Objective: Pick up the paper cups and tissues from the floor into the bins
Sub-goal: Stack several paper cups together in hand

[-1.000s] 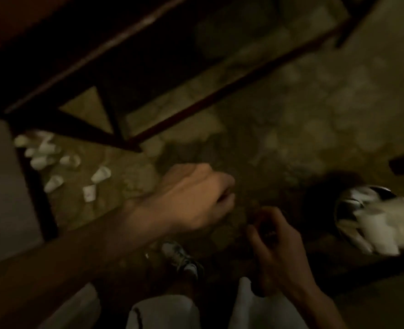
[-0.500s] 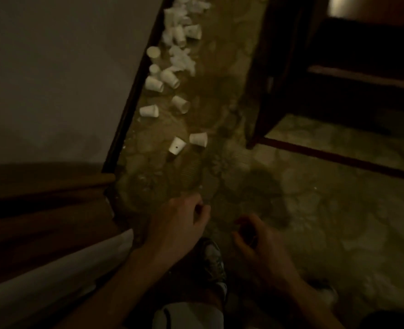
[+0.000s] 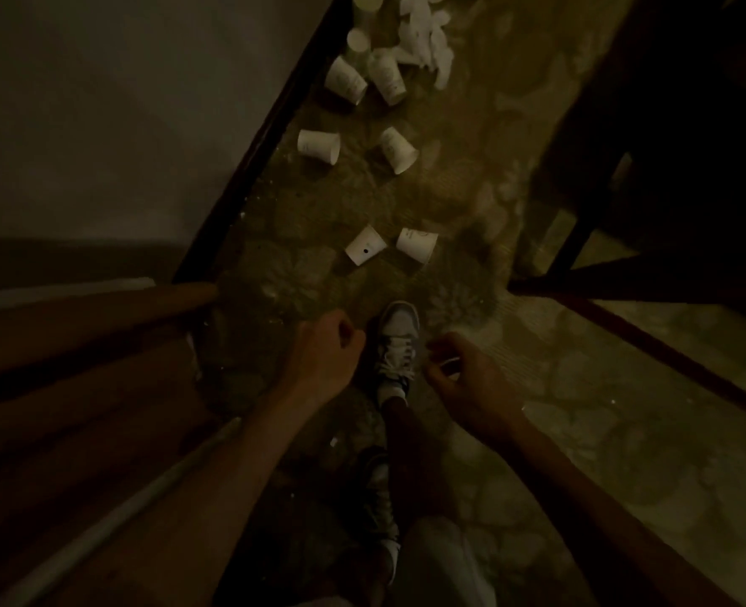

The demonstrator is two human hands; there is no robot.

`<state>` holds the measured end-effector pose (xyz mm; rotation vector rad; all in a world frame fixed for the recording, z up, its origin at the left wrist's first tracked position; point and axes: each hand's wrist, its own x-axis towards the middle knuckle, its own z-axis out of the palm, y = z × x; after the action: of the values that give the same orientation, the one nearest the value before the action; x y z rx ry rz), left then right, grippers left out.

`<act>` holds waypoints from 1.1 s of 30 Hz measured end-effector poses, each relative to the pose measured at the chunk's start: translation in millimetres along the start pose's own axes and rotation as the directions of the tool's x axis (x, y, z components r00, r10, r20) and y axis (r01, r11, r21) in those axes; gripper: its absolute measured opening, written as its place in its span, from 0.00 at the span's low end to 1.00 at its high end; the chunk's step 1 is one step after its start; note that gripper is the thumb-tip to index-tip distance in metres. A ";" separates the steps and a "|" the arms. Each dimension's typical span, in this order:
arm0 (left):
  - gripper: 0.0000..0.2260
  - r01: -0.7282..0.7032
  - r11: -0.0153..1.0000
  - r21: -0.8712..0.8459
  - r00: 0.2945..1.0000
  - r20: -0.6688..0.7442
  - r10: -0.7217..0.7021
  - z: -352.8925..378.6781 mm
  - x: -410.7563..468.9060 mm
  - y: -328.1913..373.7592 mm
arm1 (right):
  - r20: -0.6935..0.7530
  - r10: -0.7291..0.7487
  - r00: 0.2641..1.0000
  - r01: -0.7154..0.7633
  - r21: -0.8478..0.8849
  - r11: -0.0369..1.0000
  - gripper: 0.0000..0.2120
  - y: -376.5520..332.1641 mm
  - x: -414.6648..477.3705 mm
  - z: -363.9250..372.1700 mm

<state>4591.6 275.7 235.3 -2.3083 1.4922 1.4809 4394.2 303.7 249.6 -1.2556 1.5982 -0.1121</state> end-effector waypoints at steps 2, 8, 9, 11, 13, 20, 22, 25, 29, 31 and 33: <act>0.05 0.077 0.997 -0.032 0.997 0.018 -0.077 -1.6 38.1 -3.2 | 0.016 0.073 0.997 -0.073 0.042 0.996 0.14 -2.0 42.7 5.0; 0.07 0.180 0.978 -0.107 0.982 0.082 -0.171 8.3 144.2 6.9 | 0.078 0.324 0.943 -0.333 0.181 0.925 0.15 4.6 157.1 3.2; 0.09 0.173 0.978 -0.114 0.983 0.080 -0.165 9.1 171.8 8.8 | 0.075 0.345 0.936 -0.353 0.207 0.912 0.15 6.7 188.2 0.1; 0.12 0.161 0.983 -0.088 0.984 0.095 -0.153 12.4 212.9 7.9 | 0.064 0.422 0.904 -0.422 0.289 0.859 0.15 15.2 232.0 -0.8; 0.12 0.154 0.986 -0.069 0.982 0.122 -0.145 16.8 247.4 -0.9 | 0.100 0.494 0.864 -0.496 0.338 0.800 0.15 21.7 264.5 9.3; 0.18 0.036 0.999 0.038 0.988 0.150 -0.042 45.1 350.5 -23.4 | 0.043 0.608 0.793 -0.543 0.504 0.672 0.20 54.1 354.5 24.3; 0.21 -0.021 0.998 0.052 0.985 0.171 0.011 57.2 371.0 -31.4 | 0.028 0.622 0.783 -0.534 0.543 0.648 0.21 65.2 372.3 27.4; 0.30 -0.041 0.997 0.064 0.972 0.234 0.025 72.4 395.6 -46.8 | 0.033 0.643 0.765 -0.532 0.594 0.604 0.19 80.3 393.1 39.1; 0.36 -0.034 0.992 0.120 0.957 0.289 -0.002 88.6 415.2 -65.4 | 0.065 0.658 0.750 -0.550 0.614 0.566 0.18 92.4 409.2 61.5; 0.33 -0.039 0.987 0.154 0.959 0.282 -0.006 94.3 425.8 -70.7 | 0.062 0.668 0.741 -0.552 0.623 0.554 0.17 97.0 414.7 69.5; 0.31 -0.057 0.979 0.196 0.955 0.296 -0.003 97.7 432.1 -75.0 | 0.062 0.679 0.732 -0.558 0.628 0.543 0.14 101.0 416.2 75.5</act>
<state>4618.0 60.8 -158.4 -1.8646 1.5141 1.5186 4427.8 73.1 -117.6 -0.1143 1.8785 -0.2783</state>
